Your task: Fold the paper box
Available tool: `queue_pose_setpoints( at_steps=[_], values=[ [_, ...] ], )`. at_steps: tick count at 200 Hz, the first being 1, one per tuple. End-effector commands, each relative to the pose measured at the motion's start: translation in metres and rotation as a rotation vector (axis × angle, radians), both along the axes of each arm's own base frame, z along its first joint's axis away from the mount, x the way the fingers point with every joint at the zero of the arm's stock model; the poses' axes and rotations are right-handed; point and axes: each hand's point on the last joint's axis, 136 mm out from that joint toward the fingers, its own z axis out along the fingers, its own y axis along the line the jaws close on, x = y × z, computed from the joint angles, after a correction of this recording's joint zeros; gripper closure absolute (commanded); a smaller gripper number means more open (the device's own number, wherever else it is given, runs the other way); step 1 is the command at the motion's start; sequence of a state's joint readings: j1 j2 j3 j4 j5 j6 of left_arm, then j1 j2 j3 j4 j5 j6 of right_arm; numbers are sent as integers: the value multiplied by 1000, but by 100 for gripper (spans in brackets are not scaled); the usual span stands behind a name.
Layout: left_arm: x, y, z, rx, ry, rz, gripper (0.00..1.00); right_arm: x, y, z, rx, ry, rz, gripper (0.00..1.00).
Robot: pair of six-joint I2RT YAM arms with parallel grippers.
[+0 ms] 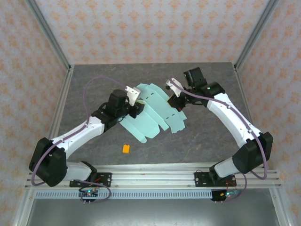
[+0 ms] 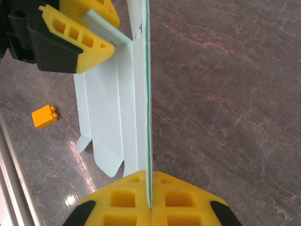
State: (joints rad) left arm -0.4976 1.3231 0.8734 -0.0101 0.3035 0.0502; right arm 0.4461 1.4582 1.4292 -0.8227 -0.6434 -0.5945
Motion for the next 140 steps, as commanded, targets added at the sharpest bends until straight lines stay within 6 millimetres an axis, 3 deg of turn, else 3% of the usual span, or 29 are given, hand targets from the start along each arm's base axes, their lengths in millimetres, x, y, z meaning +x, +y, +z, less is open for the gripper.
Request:
queue_pose_setpoints(
  at_steps=[1, 92, 140],
  values=[
    [-12, -19, 18, -98, -30, -98, 68, 12, 4, 16, 29, -23, -44, 100],
    [-41, -45, 28, -168, -39, -315, 69, 22, 12, 15, 57, 44, -81, 100],
    [-48, -50, 20, -97, 28, -389, 69, 24, 15, 13, 52, 81, -78, 100]
  ],
)
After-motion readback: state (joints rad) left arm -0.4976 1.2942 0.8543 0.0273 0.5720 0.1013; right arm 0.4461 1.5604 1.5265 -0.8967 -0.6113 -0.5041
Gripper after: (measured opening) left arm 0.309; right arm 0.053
